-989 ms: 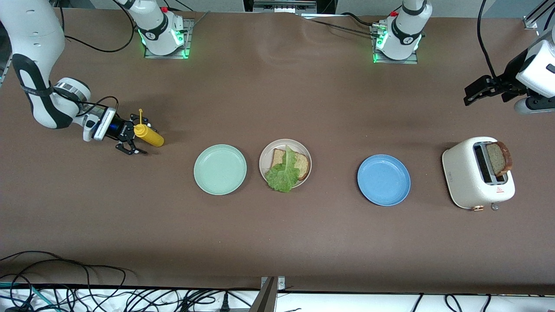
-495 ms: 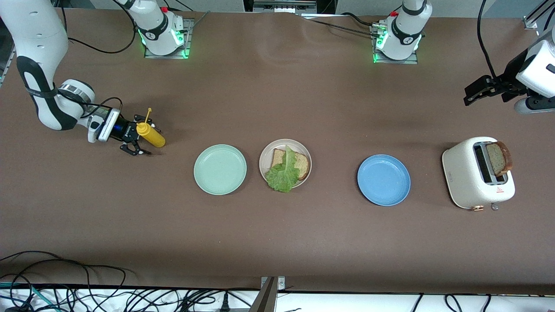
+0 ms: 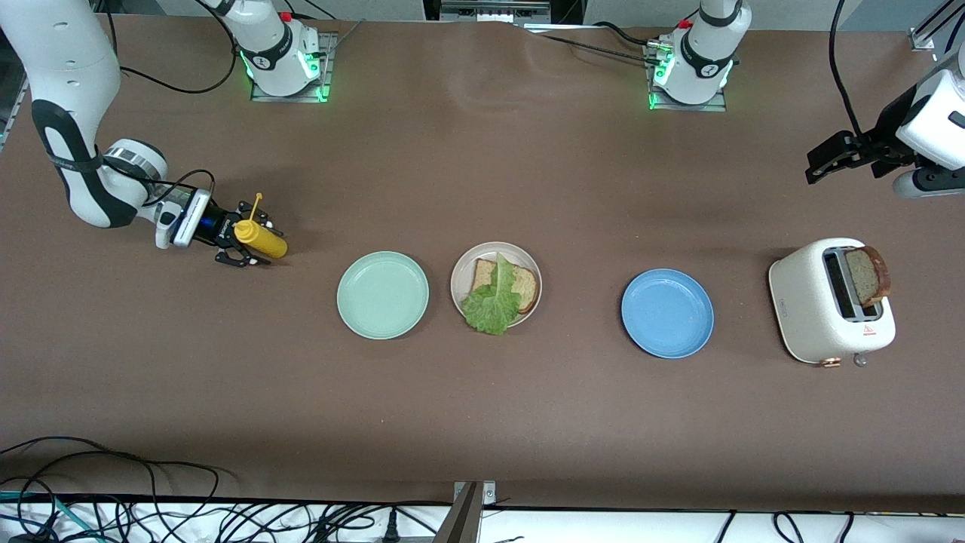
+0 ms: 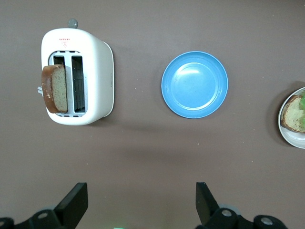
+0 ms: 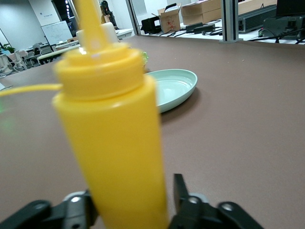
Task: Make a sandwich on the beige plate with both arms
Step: 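Grasp the mustard bottle and lift it upright with the right gripper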
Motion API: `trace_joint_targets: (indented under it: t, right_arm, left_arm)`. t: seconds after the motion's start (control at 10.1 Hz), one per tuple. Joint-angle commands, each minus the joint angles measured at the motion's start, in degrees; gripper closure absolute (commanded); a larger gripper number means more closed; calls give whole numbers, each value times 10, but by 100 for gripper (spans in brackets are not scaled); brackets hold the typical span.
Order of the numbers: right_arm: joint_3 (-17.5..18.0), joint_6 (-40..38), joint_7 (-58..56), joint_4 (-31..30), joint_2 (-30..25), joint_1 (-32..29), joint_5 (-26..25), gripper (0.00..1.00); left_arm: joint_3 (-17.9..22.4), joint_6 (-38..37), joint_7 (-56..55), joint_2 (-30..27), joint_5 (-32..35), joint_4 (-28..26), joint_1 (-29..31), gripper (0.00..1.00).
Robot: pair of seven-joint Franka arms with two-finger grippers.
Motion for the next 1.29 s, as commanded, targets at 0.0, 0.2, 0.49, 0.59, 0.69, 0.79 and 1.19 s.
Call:
trace_joint_targets:
  t: [0.0,0.2,0.49,0.59,0.69,0.79,1.19]
  right_arm:
    - [9,2,3,9,5,-10,9,88]
    - [9,18,32,54,0,-10,-28,88]
    - [12,61,189,140,-36,-9,-168,88]
    - [27,71,243,171,-41,-9,-207,88]
    - [44,92,301,190,-49,-8,-242,88]
    - [72,115,356,210,-59,-7,-279,88]
    - [225,227,679,291,-76,-6,-530,88]
  left_arm:
    - [-2,-10,-1,6,-7,14,5,0]
    - [-1,-10,-2,6,-3,15,5,0]
    - [0,-10,-3,6,-2,15,5,0]
    - [1,-10,-3,6,-3,15,6,0]
    - [0,-10,-2,6,-3,15,17,0]
    - [0,-10,-3,6,-3,14,19,0]
    - [0,-10,0,6,-2,15,19,0]
